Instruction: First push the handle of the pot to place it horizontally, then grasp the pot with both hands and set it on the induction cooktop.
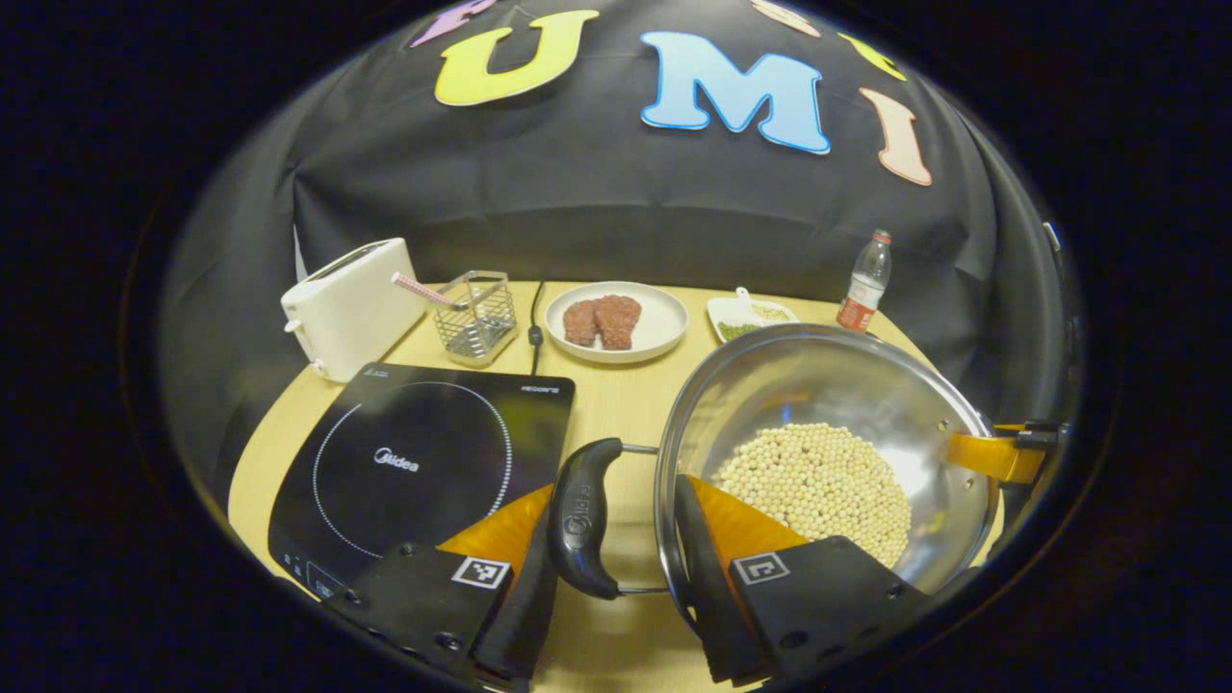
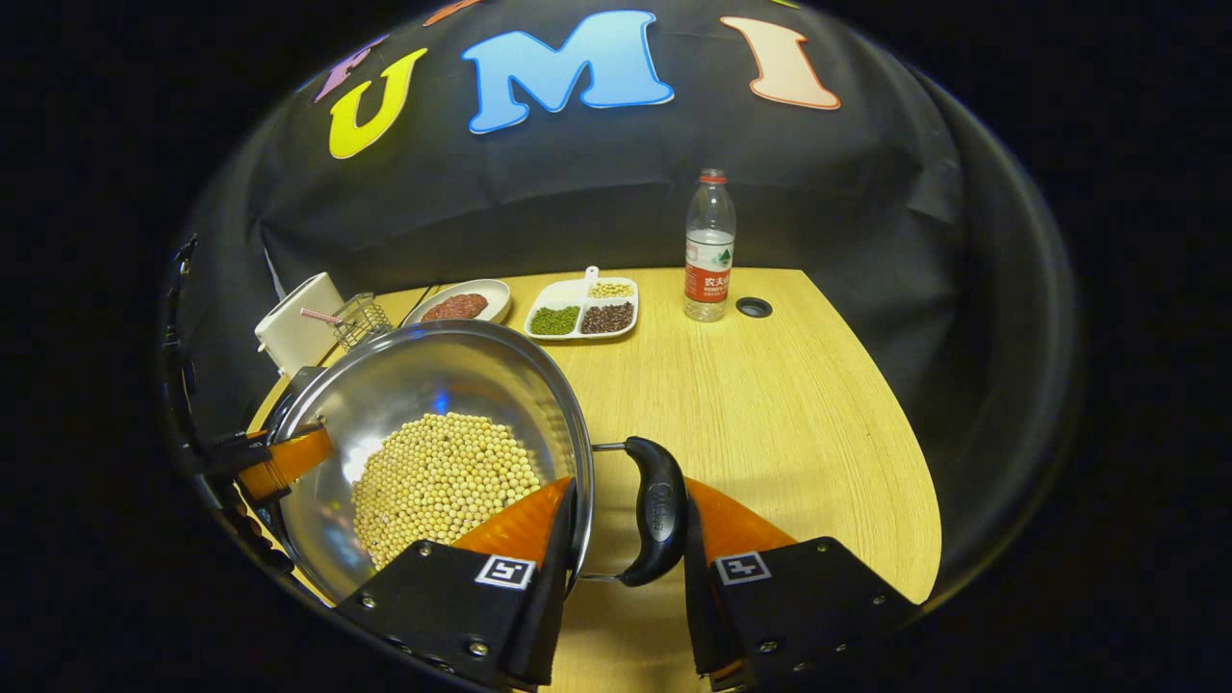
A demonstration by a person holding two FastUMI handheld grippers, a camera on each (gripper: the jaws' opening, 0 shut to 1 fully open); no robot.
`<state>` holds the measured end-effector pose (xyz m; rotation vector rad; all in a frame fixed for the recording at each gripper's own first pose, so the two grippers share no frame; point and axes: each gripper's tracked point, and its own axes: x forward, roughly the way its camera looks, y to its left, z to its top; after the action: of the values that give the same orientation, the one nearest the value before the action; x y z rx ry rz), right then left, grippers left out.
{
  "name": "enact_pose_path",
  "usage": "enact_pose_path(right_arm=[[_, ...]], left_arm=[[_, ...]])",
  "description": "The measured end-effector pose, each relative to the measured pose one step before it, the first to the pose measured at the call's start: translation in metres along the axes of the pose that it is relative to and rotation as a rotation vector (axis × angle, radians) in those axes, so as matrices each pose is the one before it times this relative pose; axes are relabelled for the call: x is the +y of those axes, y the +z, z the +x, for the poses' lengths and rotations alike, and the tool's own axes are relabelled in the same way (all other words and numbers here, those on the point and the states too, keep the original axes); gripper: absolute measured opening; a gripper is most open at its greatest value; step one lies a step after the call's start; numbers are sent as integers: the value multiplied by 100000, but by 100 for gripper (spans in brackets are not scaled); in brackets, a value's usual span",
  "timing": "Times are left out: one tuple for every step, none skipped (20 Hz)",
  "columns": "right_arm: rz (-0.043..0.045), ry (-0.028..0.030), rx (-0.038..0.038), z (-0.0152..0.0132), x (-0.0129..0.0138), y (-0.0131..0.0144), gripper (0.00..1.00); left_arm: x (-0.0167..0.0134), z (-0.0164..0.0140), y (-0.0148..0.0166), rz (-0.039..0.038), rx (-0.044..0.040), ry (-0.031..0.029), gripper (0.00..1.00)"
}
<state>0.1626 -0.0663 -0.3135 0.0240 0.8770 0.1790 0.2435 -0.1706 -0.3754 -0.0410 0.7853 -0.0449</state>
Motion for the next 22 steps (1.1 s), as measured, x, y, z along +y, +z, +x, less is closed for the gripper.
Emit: enact_pose_path(right_arm=[[-211,-417,-377,-330,727,-89,53],[-170,-568,-421,-238,850,85,53],[-120,-536,-331,-200,830,-117,53],[194,-448,-195,-319,874,-30,54],[281,-395,134,-227,884,-163,54],[564,-303,111,-201,860,-61,54],[431,-378,-111,-211,891,-54,54],[185,-435,28,-151,808,-21,53],[173,-453,-57,-90,801,-64,53],[60,-227,-194,-72,924,110,54],[97,-88,15,8,906,-164,54],[480,-61,-78,22,955,18,54],[358,94,-187,41,1017,3,54],[226,62,-67,51,1045,16,53],[177,82,35,72,900,-152,53],[340,30,115,83,908,-45,53],[235,-6,257,161,888,-18,53],[242,23,169,129,918,-51,53],[73,28,133,226,820,-46,53],[-52,-13,171,270,935,45,54],[171,82,286,269,836,-95,54],[486,112,307,318,845,-86,54]], left_arm=[[165,179,126,266,-564,-81,66],[172,-5,27,31,-313,-348,70],[109,21,50,-125,-99,-537,69],[59,-105,37,-119,-342,-338,69],[126,59,54,83,-211,-153,70],[179,102,-55,217,-380,-158,70],[225,78,146,306,-342,-292,70],[80,-65,-30,-108,45,-392,70],[67,23,65,-188,189,-336,70],[51,66,65,95,-87,-204,70],[182,88,108,339,-91,7,66],[317,-1,145,264,-320,39,70],[146,-83,-1,325,-128,-17,70],[137,-58,15,207,-162,-62,70],[154,3,63,184,-110,-17,66],[204,105,38,193,60,-8,70],[169,-97,-20,183,243,41,70],[193,-23,-42,74,63,18,70],[201,139,62,38,-218,110,70],[186,139,-25,149,-130,136,70],[211,100,-14,271,117,139,66],[229,45,91,-20,97,105,66]])
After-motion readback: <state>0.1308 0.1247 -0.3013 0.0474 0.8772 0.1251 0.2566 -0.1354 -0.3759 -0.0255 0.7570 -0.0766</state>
